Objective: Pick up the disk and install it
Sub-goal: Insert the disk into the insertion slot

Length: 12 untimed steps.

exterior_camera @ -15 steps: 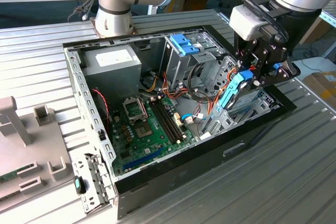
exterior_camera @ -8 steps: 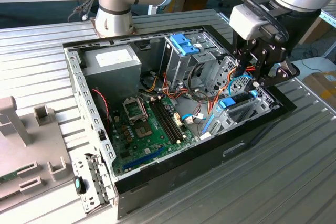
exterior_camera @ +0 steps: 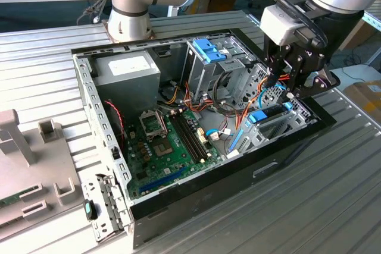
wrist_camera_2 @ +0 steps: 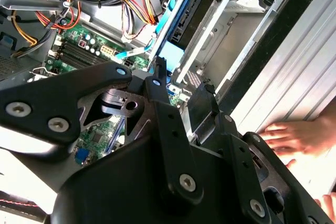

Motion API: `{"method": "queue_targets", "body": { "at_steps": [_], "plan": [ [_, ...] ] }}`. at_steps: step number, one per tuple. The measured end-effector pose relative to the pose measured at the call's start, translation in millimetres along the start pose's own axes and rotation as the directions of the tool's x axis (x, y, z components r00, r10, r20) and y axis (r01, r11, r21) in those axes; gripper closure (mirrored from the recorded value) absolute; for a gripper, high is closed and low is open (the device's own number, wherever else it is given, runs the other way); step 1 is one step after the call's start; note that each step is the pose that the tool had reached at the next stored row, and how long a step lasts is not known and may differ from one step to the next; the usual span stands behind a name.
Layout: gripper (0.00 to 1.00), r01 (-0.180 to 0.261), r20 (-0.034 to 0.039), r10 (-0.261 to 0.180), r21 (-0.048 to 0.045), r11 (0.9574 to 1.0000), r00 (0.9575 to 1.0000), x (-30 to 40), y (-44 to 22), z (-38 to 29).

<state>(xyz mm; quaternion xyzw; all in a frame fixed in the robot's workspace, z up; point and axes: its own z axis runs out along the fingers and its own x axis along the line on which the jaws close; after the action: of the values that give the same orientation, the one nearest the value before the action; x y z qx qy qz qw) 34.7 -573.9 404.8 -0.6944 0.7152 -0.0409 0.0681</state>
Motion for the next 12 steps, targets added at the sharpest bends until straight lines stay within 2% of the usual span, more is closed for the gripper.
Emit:
{"method": "queue_targets", "body": {
  "at_steps": [8, 9, 11, 12],
  "plan": [
    [0.56, 0.000, -0.0001, 0.000, 0.0000, 1.0000, 1.0000, 0.0, 0.0, 0.0],
    [0.56, 0.000, -0.0004, 0.000, -0.0044, 1.0000, 1.0000, -0.1, -1.5, 0.2],
    [0.56, -0.003, -0.0024, 0.002, -0.0697, 0.9976, 1.0000, -0.5, -14.6, 2.3],
    [0.56, -0.004, -0.0041, 0.004, -0.1143, 0.9934, 1.0000, -1.3, -24.7, 3.8]
  ]
}}
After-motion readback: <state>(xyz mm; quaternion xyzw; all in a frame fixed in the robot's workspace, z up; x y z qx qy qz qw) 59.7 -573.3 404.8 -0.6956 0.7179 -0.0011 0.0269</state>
